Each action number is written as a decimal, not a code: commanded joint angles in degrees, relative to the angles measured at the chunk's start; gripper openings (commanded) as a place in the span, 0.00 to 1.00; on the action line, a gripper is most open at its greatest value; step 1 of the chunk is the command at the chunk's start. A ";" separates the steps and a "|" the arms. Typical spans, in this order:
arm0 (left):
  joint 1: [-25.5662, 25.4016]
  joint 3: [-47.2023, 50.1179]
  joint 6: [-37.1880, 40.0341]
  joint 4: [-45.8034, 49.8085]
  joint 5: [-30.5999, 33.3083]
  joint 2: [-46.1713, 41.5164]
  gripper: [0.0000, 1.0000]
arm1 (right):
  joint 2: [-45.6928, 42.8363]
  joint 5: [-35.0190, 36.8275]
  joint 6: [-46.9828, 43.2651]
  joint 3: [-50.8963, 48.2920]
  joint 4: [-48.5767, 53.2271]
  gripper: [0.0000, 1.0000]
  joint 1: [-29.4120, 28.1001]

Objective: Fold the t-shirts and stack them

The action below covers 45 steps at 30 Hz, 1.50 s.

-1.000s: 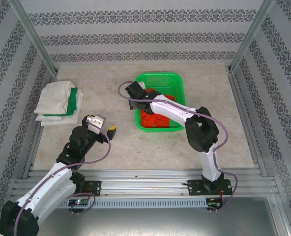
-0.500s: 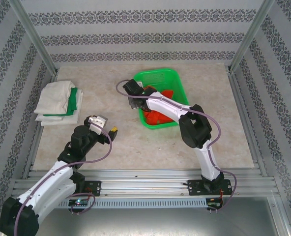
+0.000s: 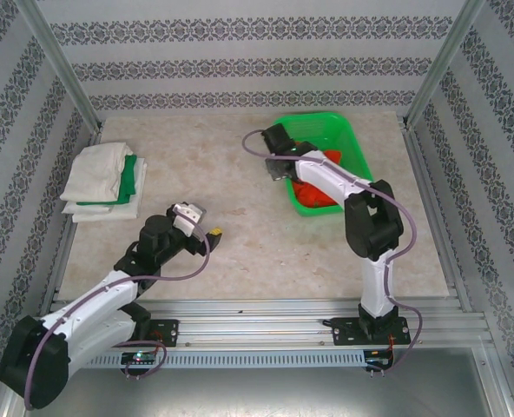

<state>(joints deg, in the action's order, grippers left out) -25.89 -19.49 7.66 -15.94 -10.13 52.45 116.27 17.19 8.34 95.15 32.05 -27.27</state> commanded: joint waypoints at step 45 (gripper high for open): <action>-4.60 -11.75 0.10 -11.65 -3.64 18.82 1.00 | 5.80 -3.74 -17.86 10.66 -3.94 0.60 26.57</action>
<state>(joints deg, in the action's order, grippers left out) -29.02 -28.99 7.49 -24.93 -12.91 70.81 126.98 14.94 -11.40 107.28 28.82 -0.60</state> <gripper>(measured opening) 0.997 0.496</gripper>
